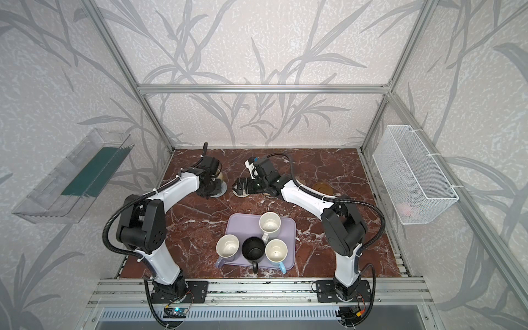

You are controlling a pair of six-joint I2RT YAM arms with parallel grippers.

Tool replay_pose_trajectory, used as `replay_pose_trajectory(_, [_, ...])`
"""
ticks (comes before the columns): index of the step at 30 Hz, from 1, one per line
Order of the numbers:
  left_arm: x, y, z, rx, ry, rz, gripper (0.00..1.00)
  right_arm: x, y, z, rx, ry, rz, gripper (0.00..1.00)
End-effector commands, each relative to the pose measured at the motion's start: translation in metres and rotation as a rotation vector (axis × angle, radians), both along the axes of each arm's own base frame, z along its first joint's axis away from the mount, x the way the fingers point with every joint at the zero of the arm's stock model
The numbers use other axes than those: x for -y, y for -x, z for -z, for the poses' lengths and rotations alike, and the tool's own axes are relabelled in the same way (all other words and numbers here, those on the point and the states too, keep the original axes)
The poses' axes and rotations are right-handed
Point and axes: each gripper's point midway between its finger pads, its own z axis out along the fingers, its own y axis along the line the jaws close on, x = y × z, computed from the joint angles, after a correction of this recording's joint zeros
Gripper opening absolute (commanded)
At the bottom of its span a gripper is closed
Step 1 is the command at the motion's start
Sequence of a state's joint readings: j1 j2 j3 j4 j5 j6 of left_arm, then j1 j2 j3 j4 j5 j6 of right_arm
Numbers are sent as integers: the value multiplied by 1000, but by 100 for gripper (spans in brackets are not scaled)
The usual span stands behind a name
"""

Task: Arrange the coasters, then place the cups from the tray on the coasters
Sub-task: 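Lower beige mug onto the blue-grey coaster while right gripper hovers nearby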

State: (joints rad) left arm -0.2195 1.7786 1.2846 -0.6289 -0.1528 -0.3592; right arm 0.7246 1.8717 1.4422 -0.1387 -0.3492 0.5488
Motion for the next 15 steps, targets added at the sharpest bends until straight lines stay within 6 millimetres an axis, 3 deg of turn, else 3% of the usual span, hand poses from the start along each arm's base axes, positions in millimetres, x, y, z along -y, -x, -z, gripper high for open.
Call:
replay_pose_trajectory(1, [-5, -4, -13, 55, -5, -18, 0, -7, 2, 1, 6, 3, -21, 99])
replay_pose_trajectory(15, [-3, -5, 11, 18, -1, -22, 0, -7, 6, 0, 1, -1, -26, 99])
